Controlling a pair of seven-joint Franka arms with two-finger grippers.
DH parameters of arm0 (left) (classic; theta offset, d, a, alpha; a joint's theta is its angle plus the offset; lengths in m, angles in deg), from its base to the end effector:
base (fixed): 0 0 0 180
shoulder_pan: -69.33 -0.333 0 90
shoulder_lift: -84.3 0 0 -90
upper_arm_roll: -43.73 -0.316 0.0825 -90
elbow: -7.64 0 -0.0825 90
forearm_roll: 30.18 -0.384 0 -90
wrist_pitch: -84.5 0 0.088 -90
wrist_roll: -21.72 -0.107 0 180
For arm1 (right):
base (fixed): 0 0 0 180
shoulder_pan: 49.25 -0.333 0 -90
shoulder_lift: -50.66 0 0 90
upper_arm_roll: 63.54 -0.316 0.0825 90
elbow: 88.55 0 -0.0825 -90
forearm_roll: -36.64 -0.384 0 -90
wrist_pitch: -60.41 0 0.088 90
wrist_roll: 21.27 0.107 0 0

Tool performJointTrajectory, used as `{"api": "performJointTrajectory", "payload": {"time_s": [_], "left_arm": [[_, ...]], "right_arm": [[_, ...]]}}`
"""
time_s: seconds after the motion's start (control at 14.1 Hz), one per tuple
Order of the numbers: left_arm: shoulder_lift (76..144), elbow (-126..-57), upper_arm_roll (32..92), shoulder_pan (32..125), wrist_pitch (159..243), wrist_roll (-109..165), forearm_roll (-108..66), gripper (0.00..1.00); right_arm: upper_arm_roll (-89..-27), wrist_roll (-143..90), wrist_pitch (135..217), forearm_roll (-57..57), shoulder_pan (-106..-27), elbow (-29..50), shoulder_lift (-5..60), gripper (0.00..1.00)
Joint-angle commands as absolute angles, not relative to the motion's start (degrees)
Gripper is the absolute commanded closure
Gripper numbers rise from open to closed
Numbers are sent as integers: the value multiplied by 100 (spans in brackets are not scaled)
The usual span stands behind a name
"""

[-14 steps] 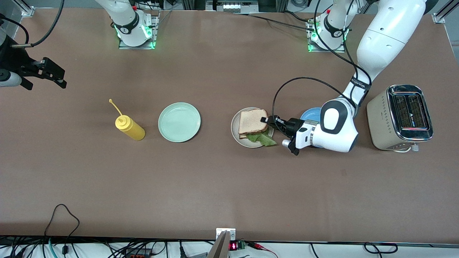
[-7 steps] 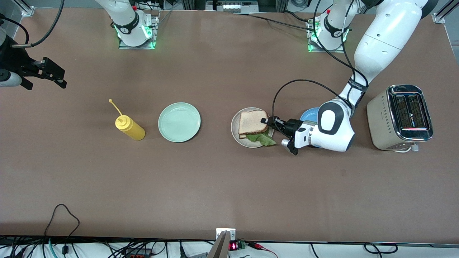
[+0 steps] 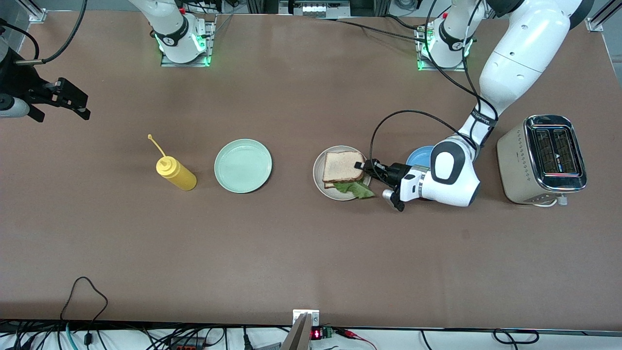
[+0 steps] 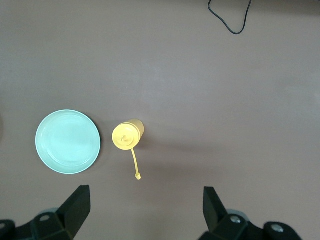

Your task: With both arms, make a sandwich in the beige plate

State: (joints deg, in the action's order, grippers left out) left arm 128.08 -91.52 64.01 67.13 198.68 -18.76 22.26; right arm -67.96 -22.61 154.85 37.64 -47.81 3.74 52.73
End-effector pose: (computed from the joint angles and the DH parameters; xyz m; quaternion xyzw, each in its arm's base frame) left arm 0.5908 -0.2282 0.1628 0.8452 -0.1520 -0.1245 0.4970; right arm 0.5503 0.0277 0.6325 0.9985 0.0380 0.0369 0.0096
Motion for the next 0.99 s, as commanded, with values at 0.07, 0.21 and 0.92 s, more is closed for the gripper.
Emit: {"api": "performJointTrajectory", "payload": {"time_s": [0.07,0.21,0.92], "left_arm": [[12799,-9176,6403,6687,19964,-2091,2379,47],[12781,-9176,6403,6669,19964,-2099,2326,0],[12106,-9079,6377,6327,19621,-2003,1167,0]], "right_arm": [[-6793,-2365,15393,3761,-4749,321,5303,0],[-6793,-2365,15392,3752,-4758,321,5303,0],[-6784,-2365,15393,3761,-4749,303,5303,0]]}}
